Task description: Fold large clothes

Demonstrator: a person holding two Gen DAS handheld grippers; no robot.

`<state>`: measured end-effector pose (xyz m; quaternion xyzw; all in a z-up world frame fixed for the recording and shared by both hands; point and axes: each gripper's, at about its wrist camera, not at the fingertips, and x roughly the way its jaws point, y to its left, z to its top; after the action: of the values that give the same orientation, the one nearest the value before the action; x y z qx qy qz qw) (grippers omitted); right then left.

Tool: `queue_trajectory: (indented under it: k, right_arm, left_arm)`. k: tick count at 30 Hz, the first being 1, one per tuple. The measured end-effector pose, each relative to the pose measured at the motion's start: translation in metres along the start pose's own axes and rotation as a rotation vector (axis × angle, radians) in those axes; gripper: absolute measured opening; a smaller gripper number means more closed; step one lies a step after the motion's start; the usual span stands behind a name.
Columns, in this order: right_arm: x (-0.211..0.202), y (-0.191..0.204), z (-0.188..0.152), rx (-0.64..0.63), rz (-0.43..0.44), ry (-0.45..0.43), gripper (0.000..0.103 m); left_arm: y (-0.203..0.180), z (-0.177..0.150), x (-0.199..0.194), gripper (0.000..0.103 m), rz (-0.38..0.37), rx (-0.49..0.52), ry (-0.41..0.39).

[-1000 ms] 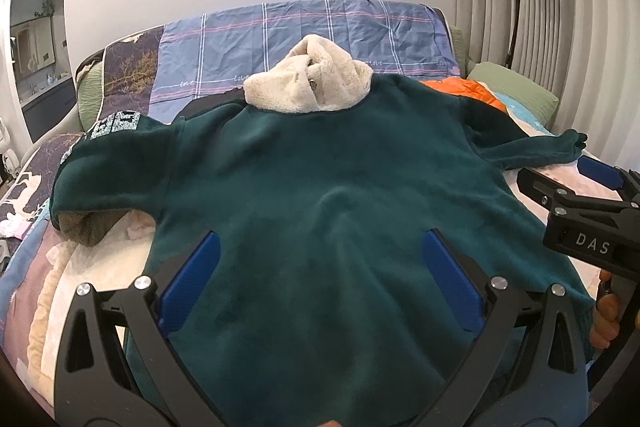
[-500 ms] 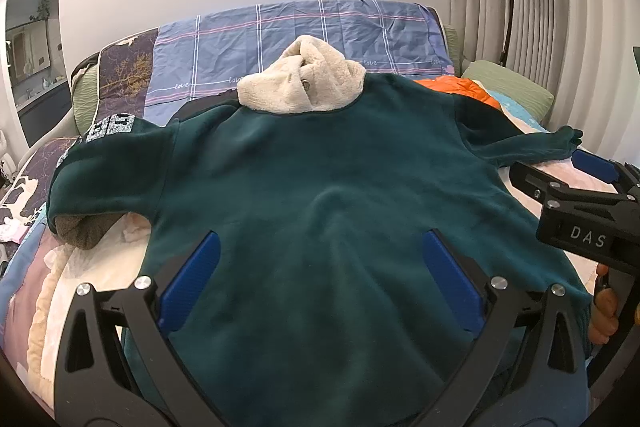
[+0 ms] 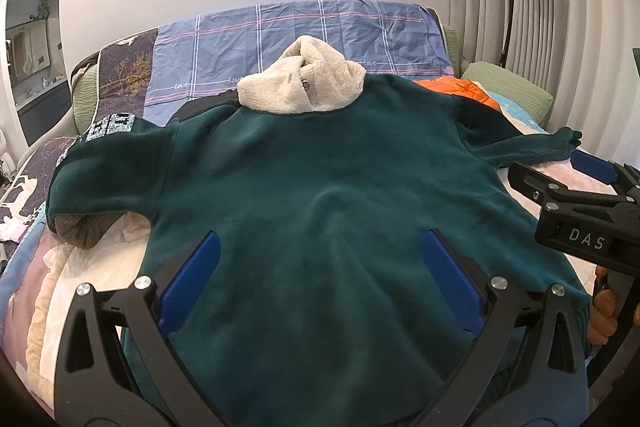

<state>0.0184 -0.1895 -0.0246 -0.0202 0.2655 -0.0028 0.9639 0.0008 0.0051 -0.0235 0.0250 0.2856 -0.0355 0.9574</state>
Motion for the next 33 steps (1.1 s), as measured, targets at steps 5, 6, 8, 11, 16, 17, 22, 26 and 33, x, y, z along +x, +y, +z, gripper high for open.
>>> queue_trajectory:
  k: [5, 6, 8, 11, 16, 17, 22, 26, 33]
  right_arm:
    - [0.000, 0.000, 0.000, 0.000, 0.001, 0.001, 0.102]
    - [0.000, 0.000, 0.000, 0.000, 0.001, 0.000, 0.102]
    - [0.000, 0.000, 0.000, -0.001, 0.000, 0.000, 0.102]
    - [0.000, 0.000, 0.000, 0.000, 0.000, 0.000, 0.102]
    - [0.000, 0.001, 0.001, -0.010, -0.001, -0.003, 0.102]
    - [0.001, 0.002, 0.002, -0.017, -0.001, -0.003, 0.102]
    - [0.004, 0.001, 0.015, -0.052, -0.019, -0.028, 0.102]
    - [0.008, 0.003, 0.028, -0.069, -0.022, -0.049, 0.102]
    - [0.015, 0.012, 0.056, -0.122, -0.017, -0.095, 0.102]
  left_arm:
    - [-0.001, 0.000, 0.001, 0.101, 0.001, -0.003, 0.003]
    - [-0.001, 0.000, 0.000, 0.101, 0.001, -0.003, 0.002]
    - [-0.001, 0.000, 0.000, 0.101, 0.002, -0.003, 0.003]
    - [-0.001, 0.000, 0.001, 0.101, 0.002, -0.005, 0.003]
    - [0.002, 0.004, 0.004, 0.101, 0.010, 0.007, 0.001]
    - [0.003, 0.007, 0.005, 0.101, 0.013, 0.012, -0.001]
    - [0.021, 0.030, 0.010, 0.101, 0.035, -0.022, -0.022]
    - [0.031, 0.049, 0.014, 0.101, 0.049, -0.021, -0.051]
    - [0.044, 0.090, 0.035, 0.101, 0.062, -0.003, -0.093]
